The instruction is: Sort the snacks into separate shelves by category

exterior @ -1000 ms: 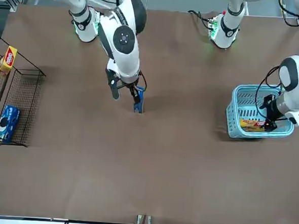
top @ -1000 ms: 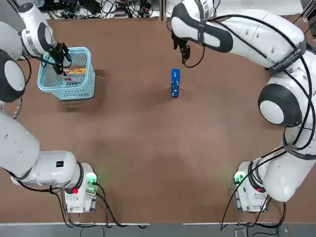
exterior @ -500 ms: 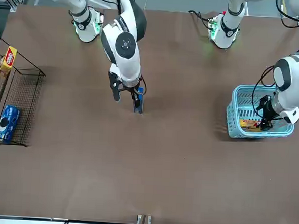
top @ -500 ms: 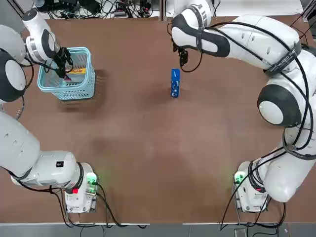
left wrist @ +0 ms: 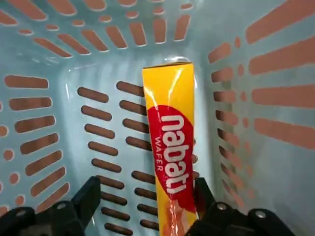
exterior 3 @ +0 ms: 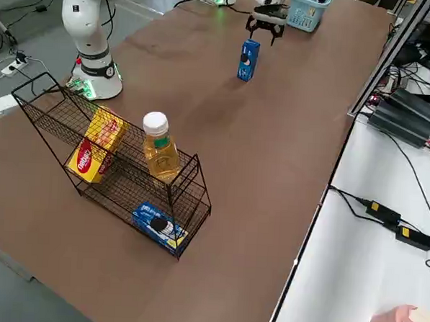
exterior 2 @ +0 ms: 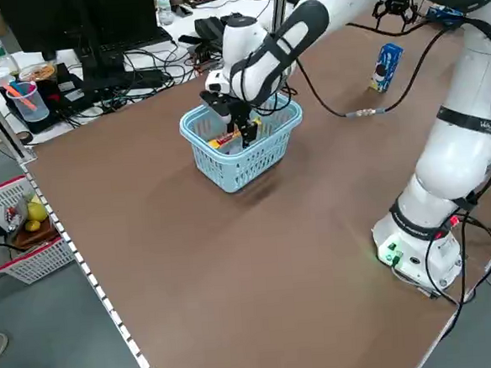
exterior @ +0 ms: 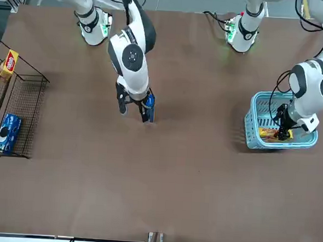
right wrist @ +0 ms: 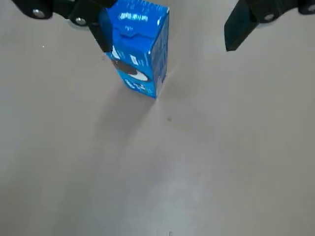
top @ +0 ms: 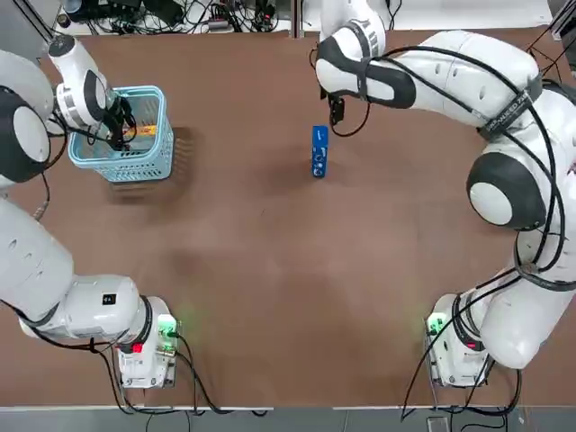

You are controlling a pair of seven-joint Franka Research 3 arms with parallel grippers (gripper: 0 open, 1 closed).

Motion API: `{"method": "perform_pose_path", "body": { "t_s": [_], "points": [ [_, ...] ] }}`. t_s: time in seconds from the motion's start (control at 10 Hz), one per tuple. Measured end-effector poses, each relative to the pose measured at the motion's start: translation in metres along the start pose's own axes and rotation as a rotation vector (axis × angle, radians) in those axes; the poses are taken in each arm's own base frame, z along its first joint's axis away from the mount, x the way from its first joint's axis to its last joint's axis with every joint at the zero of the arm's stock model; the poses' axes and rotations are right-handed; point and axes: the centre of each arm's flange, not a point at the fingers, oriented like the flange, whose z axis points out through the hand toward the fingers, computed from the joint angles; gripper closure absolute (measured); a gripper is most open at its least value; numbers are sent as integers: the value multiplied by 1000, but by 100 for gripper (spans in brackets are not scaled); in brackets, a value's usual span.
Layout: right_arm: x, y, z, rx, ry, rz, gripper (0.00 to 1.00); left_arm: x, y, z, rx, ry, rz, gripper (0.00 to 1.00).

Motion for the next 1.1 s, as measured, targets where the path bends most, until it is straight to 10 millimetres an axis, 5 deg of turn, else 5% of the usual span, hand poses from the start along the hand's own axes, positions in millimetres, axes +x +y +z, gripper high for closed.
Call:
{"method": "perform_pose_path", "body": {
  "t_s": [0.4,0.8,0.9,1.1],
  "points": [
    [4,-2,8,2,12,20,0,-1,-4,9,-1,4,0,20],
    [-8,4,19,-4,23,9,0,-6,-2,11,0,4,10,45],
    [-10,5,21,-6,27,7,0,-6,-2,11,-4,6,10,63],
    [-15,7,26,-12,32,1,0,-6,1,8,-16,9,11,75]
  ]
}}
